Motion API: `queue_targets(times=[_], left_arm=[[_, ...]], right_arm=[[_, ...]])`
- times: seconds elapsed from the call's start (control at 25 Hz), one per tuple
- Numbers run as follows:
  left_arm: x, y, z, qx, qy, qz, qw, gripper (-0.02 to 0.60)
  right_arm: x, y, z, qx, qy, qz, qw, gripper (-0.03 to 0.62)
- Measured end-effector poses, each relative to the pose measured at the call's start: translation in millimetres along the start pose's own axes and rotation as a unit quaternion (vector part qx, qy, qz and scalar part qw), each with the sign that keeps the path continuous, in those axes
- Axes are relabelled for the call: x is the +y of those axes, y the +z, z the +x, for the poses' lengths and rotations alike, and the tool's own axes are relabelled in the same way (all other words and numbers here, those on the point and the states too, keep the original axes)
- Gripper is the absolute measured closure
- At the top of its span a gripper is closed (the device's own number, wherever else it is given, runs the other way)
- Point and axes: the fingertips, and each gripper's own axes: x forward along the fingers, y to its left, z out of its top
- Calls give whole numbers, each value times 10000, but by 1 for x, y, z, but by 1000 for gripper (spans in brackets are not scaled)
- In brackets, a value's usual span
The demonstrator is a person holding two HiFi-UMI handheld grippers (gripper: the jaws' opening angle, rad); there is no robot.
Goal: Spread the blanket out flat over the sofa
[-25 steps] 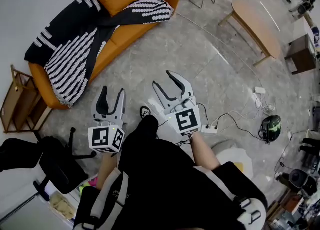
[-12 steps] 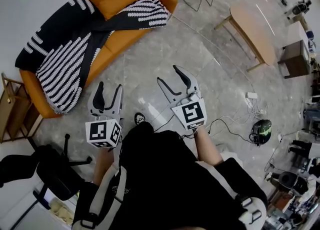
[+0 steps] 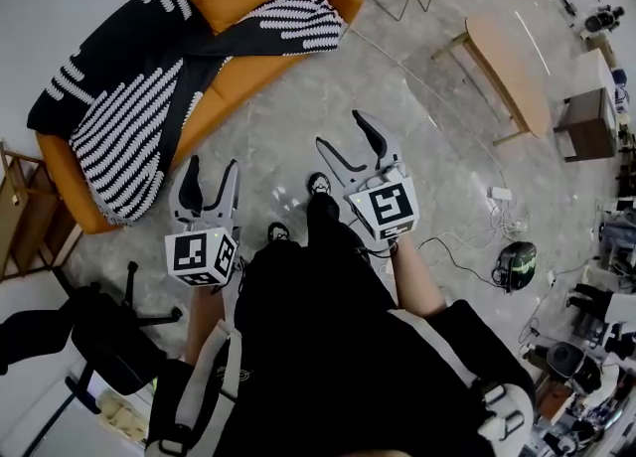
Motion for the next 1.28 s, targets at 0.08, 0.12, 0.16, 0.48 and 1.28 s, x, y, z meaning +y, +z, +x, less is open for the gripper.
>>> queue_targets(times=[0.08,0.12,0.16,0.48,1.28], left_arm=[[4,-1,5,24,73,-1,10000,307],[6,-2,8,37,114,5,9999,307],[8,-3,13,47,156,14,9999,307],[42,-3,74,256,575,41,9980,298],[119,-74,285,1185,1500,-353,9809,290]], right_arm=[[-5,-2,7,-3,45,13,10000,278],[-8,-3,11,-10,78,14,10000,276],[-11,-5,17,-15,115,9,9999,276],[-47,-7,99,-63,564,43,9984,270],[-175,-127,312,991,1738,-399,9790,272]])
